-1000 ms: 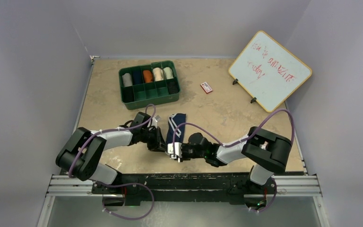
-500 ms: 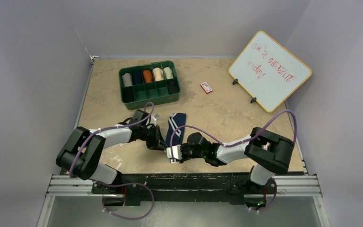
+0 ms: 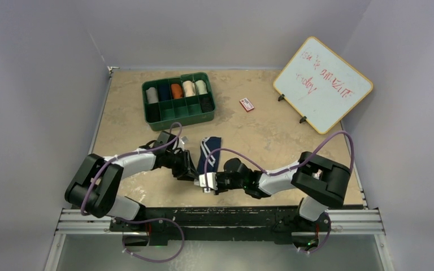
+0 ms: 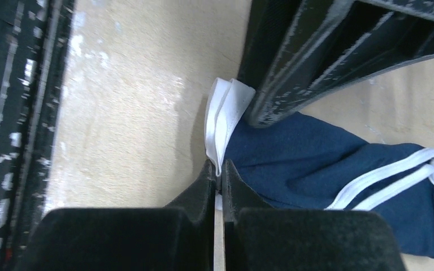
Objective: Roll the underwear
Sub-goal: Roll the underwear to the center of the board.
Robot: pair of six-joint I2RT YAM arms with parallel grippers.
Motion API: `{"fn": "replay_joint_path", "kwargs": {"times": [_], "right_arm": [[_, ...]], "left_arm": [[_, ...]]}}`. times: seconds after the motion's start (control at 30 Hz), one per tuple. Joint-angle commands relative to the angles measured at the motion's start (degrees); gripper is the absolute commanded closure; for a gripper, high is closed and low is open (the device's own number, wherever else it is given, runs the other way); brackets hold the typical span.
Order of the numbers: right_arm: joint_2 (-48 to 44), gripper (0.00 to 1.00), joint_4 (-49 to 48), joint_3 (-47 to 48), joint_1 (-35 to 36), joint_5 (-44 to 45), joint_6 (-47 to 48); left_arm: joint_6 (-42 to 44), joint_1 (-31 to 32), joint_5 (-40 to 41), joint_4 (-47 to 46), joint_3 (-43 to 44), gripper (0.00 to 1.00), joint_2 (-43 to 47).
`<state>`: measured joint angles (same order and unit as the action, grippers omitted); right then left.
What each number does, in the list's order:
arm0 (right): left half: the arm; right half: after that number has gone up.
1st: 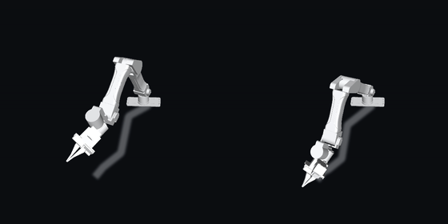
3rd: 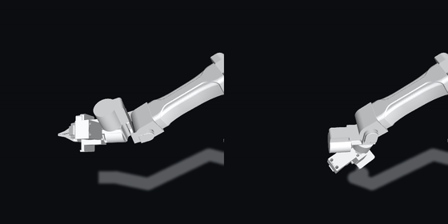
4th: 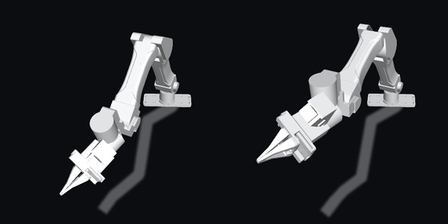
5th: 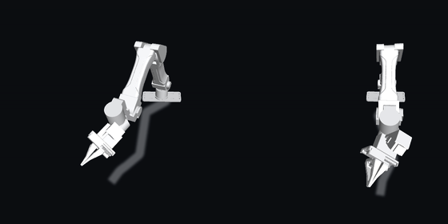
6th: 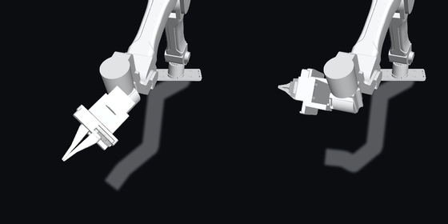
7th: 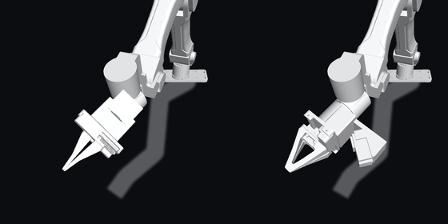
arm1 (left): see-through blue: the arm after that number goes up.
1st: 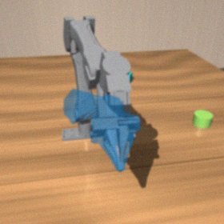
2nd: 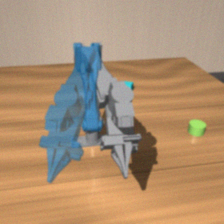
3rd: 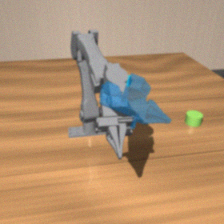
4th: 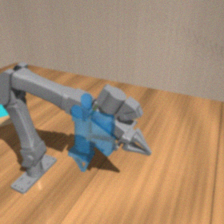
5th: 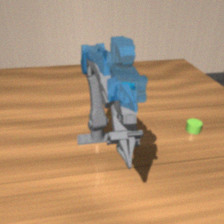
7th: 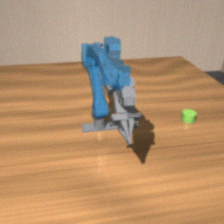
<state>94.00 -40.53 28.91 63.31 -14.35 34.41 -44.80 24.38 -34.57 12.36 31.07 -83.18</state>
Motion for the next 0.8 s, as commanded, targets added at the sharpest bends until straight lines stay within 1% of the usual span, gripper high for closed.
{"fn": "replay_joint_path", "kwargs": {"times": [0.0, 0.07, 0.17, 0.23, 0.37, 0.47, 0.63, 0.77], "right_arm": [[-0.39, 1.00, 2.26, 1.04, -0.25, -9.39, -9.69], [0.08, 1.00, 2.22, 1.63, -1.00, -12.96, -13.67], [0.99, 1.00, 0.54, 2.18, -3.65, -19.13, -19.61], [2.22, 1.00, 0.65, 3.09, -6.10, -22.64, -24.15], [5.95, 1.00, 3.43, 7.01, -11.50, -33.43, -32.09], [8.59, 1.00, 6.34, 9.97, -13.16, -36.58, -34.75], [13.11, 1.00, 9.21, 13.20, -16.17, -41.25, -42.09], [16.73, 1.00, 6.96, 13.55, -18.99, -44.73, -50.00]], "left_arm": [[0.86, -0.82, 4.97, 3.70, 1.80, 0.71, 5.05], [0.77, -0.89, 7.10, 4.99, 1.80, 0.65, 7.32], [0.59, -1.00, 9.64, 6.41, 1.76, 0.61, 10.34], [0.54, -1.00, 11.03, 6.92, 1.59, 0.61, 11.71], [-0.02, -1.00, 11.95, 6.44, 0.74, 0.60, 13.33], [0.04, -1.00, 10.83, 5.21, -0.01, 0.61, 13.80], [-0.37, -1.00, 7.96, 2.84, -2.37, 0.61, 15.05], [-1.41, -1.00, 7.52, 0.88, -5.09, 0.61, 16.96]]}}
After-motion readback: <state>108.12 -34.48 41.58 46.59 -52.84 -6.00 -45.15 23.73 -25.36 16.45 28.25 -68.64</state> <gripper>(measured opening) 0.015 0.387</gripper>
